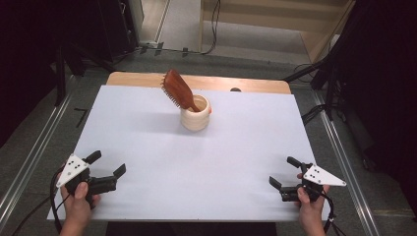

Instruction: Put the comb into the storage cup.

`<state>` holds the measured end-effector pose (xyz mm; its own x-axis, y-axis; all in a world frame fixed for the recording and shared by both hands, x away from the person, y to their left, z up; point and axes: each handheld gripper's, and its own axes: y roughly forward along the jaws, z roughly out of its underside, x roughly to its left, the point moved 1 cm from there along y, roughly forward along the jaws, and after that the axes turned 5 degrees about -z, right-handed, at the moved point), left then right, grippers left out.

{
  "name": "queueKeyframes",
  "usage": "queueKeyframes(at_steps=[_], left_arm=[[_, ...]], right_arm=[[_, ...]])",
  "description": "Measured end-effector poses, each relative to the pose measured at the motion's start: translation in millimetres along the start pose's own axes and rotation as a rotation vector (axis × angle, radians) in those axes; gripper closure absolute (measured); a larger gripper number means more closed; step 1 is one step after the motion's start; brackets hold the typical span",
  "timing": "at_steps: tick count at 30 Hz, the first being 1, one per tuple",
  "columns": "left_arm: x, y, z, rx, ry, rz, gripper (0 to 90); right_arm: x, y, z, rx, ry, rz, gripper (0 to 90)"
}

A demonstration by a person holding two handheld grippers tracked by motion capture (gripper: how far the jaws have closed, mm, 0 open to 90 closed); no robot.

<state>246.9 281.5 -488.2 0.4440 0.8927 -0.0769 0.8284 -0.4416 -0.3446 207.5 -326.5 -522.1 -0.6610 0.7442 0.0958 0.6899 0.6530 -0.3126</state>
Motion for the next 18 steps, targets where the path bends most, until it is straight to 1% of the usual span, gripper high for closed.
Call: queueKeyframes(at_steps=[3, 5, 8, 13, 15, 17, 18], left_arm=[[3.7, -3.4, 1.6, 0.004, -0.003, -0.008, 0.0], [6.2, -5.4, 2.5, 0.006, -0.001, -0.006, 0.0], [8.4, -8.0, 3.2, 0.008, 0.004, -0.004, 0.0], [11.4, -11.0, 4.9, 0.025, 0.019, 0.001, 0.0], [13.2, -11.1, 5.3, 0.031, 0.020, 0.005, 0.0], [15.2, -11.4, 5.7, 0.035, 0.019, -0.004, 0.0], [16.3, -11.7, 5.7, 0.034, 0.016, -0.001, 0.0]], right_arm=[[0.1, 0.1, 0.0, -0.001, 0.001, 0.001, 0.0], [0.1, 0.2, 0.0, -0.001, 0.001, 0.001, 0.0], [0.1, 0.2, 0.1, -0.001, 0.001, 0.002, 0.0], [0.0, 0.1, 0.1, 0.001, 0.001, 0.003, 0.0], [0.1, 0.3, 0.1, 0.000, 0.002, 0.003, 0.0], [0.2, 0.2, 0.1, 0.000, 0.002, 0.003, 0.0], [0.2, 0.3, 0.2, -0.002, 0.001, 0.003, 0.0]])
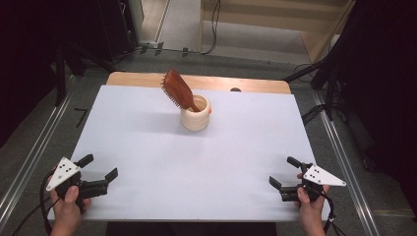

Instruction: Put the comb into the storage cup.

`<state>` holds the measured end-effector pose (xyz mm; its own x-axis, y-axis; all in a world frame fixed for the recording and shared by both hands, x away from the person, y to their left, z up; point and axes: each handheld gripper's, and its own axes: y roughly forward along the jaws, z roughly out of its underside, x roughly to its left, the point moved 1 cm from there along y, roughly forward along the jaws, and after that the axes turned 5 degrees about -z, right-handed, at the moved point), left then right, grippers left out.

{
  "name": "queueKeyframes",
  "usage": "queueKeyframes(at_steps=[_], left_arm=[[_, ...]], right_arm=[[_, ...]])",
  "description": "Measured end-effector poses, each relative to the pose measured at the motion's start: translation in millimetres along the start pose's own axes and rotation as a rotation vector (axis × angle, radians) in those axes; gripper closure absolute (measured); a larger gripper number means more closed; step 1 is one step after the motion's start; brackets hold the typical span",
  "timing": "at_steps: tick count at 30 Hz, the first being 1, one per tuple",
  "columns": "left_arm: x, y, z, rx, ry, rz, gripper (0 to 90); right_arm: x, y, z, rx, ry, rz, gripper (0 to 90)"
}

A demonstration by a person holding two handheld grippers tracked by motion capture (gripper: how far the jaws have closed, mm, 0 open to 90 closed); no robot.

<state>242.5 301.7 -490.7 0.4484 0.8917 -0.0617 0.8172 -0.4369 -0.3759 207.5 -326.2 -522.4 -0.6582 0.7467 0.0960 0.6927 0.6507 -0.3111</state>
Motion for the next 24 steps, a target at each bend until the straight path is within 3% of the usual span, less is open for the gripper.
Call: queueKeyframes(at_steps=[3, 10, 16, 21, 24], left_arm=[[1.8, -0.8, 0.4, 0.002, 0.014, -0.004, 0.0], [2.6, 1.7, 4.2, 0.003, -0.002, 0.031, 0.0], [-0.4, 1.0, 5.8, -0.002, 0.018, 0.039, 0.0], [2.8, 0.0, 6.1, -0.021, -0.017, 0.052, 0.0], [3.1, 0.1, 6.1, -0.020, -0.015, 0.056, 0.0]], right_arm=[[0.1, -0.3, 0.1, 0.003, 0.002, 0.001, 0.0], [-2.2, -1.4, 0.3, -0.010, 0.018, -0.005, 0.0], [-2.6, -0.7, 0.2, -0.009, 0.020, -0.008, 0.0], [-3.1, -0.2, 0.2, -0.009, 0.018, -0.007, 0.0], [-3.4, -0.1, 0.1, -0.008, 0.021, -0.007, 0.0]])
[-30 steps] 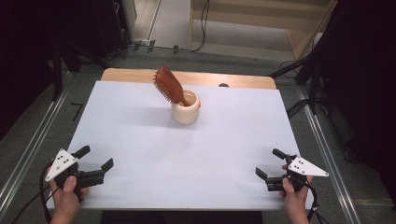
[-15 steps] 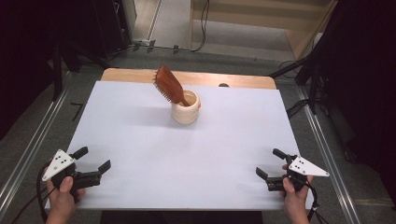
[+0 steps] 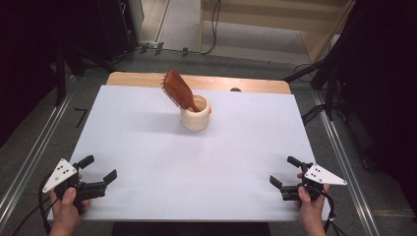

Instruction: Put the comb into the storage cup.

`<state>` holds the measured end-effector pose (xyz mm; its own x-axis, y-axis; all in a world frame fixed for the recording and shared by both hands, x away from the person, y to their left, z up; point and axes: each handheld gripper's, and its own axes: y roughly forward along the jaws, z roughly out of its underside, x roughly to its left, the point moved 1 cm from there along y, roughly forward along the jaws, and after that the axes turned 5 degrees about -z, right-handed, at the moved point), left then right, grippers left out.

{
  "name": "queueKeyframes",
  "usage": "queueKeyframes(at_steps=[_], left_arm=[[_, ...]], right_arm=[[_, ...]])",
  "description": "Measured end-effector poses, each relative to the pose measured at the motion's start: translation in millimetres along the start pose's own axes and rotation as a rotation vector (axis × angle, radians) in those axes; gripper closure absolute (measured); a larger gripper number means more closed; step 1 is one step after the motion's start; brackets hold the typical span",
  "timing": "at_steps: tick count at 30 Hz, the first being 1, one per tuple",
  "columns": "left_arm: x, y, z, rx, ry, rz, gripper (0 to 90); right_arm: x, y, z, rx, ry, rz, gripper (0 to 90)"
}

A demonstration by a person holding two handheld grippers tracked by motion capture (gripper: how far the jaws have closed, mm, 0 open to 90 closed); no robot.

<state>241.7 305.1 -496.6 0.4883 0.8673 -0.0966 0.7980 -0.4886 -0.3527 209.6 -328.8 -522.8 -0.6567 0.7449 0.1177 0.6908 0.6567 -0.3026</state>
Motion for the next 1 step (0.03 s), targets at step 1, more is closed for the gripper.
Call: queueKeyframes(at_steps=[1], left_arm=[[-0.4, 0.3, 0.1, 0.002, 0.002, 0.002, 0.0]], right_arm=[[-0.1, 0.0, 0.0, -0.001, 0.001, 0.001, 0.0]])
